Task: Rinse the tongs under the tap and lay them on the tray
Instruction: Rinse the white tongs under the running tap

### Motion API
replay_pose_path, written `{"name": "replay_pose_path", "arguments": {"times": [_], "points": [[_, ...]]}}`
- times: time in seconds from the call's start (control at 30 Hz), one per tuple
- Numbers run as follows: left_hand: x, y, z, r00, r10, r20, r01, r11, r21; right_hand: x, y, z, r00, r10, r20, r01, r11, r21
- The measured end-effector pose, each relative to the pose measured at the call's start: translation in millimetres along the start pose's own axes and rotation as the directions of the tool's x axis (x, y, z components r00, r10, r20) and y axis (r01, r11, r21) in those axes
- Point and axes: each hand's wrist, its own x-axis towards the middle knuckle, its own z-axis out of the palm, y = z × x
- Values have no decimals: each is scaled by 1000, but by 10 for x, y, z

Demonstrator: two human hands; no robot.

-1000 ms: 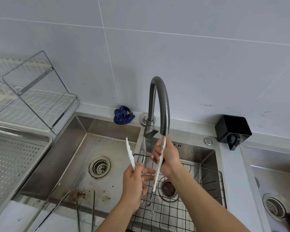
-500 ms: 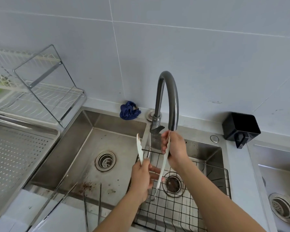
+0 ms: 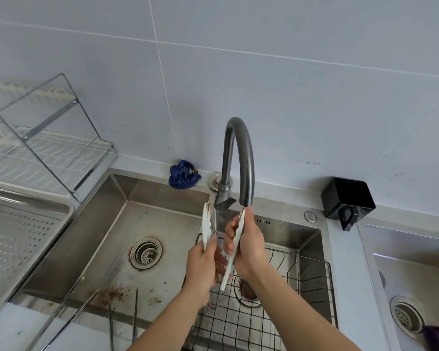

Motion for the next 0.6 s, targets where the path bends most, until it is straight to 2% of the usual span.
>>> {"name": "replay_pose_path", "arguments": {"times": [0.1, 0.13, 0.2, 0.3, 0.47, 0.6], "points": [[14, -96, 5, 999, -13, -34, 12, 1000, -16, -109, 21, -150, 976, -23, 216, 2, 996, 94], [14, -126, 1, 999, -15, -39, 14, 1000, -20, -154, 30, -193, 959, -21, 284, 1, 998, 69], [8, -128, 21, 1000, -1, -4, 1, 1000, -27, -228, 100, -263, 933, 58, 354, -27, 995, -92], [19, -34, 97, 999, -10, 42, 12, 999, -44, -261, 51, -184, 945, 30, 327, 49, 972, -231], [32, -16, 86, 998, -20, 52, 23, 998, -62, -50, -351, -11, 981, -108, 162, 126, 986, -107], [71, 21, 130, 999, -4, 50, 6, 999, -31, -99, -279, 17, 980, -69, 185, 78, 996, -44]]}}
